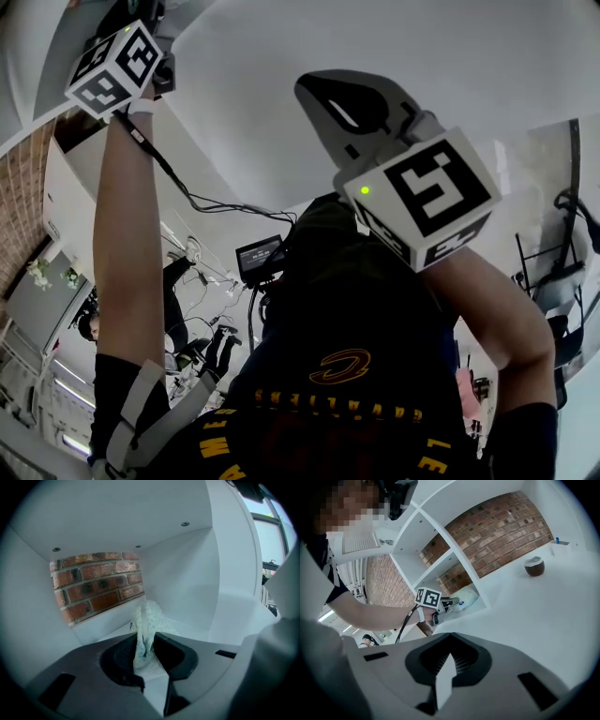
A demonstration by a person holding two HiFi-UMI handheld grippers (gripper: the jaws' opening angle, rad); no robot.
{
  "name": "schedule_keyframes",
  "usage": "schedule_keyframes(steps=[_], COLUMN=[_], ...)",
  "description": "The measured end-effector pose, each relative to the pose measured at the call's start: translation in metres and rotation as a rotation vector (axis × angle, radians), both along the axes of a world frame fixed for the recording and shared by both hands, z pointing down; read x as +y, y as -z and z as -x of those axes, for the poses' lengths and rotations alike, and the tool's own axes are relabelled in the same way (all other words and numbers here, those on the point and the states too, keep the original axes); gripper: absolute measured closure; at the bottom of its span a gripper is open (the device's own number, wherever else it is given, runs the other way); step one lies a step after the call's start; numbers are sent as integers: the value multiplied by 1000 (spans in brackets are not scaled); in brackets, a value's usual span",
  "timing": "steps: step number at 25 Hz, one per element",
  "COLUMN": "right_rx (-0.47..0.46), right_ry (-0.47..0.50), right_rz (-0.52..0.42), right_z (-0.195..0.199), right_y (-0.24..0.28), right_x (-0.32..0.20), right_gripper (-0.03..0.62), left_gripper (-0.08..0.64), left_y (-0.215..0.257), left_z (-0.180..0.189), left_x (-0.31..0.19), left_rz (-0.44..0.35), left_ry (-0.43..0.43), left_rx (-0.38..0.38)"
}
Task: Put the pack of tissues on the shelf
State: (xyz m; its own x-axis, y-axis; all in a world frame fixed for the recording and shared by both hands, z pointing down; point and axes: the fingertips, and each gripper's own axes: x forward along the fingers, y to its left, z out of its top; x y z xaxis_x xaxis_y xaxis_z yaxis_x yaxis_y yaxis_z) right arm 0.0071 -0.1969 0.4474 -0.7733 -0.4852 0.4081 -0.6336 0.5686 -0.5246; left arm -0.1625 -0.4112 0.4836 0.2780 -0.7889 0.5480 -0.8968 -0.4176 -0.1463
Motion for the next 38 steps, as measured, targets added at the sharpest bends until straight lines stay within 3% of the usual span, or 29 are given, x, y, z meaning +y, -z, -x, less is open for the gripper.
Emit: schedule_keyframes(steps=[4,10,16,19,23,26,30,32,38], right_rx=[-4,-2,7,6,6,4,17,30,45], right_ry=[8,12,23,18,23,36,55,66,89], right_rz=[12,15,31,27,7,0,-16,-27,-21], right_z=[0,3,5,6,8,10,12,14,15], right_y=[-2,-1,-8,-8,-2,7,15,17,24], right_x=[1,4,11,9,7,10,16,20,46], right_gripper=[603,603,603,603,603,603,603,603,603], left_gripper=[459,320,314,315,316,316,316,324,548], left_y=[-3,9,49,64,67,63,59,63,102], left_z=[0,-8,-2,-10,-34,-59,-74,-76,-73], left_x=[2,18,57,87,137,177,214,227,246], left_rz=[27,49,5,-1,36,109,194,222,176], left_ry=[11,9,74,68,19,-51,-63,-64,-34], left_rx=[-8,82,300,362,392,370,408,433,508])
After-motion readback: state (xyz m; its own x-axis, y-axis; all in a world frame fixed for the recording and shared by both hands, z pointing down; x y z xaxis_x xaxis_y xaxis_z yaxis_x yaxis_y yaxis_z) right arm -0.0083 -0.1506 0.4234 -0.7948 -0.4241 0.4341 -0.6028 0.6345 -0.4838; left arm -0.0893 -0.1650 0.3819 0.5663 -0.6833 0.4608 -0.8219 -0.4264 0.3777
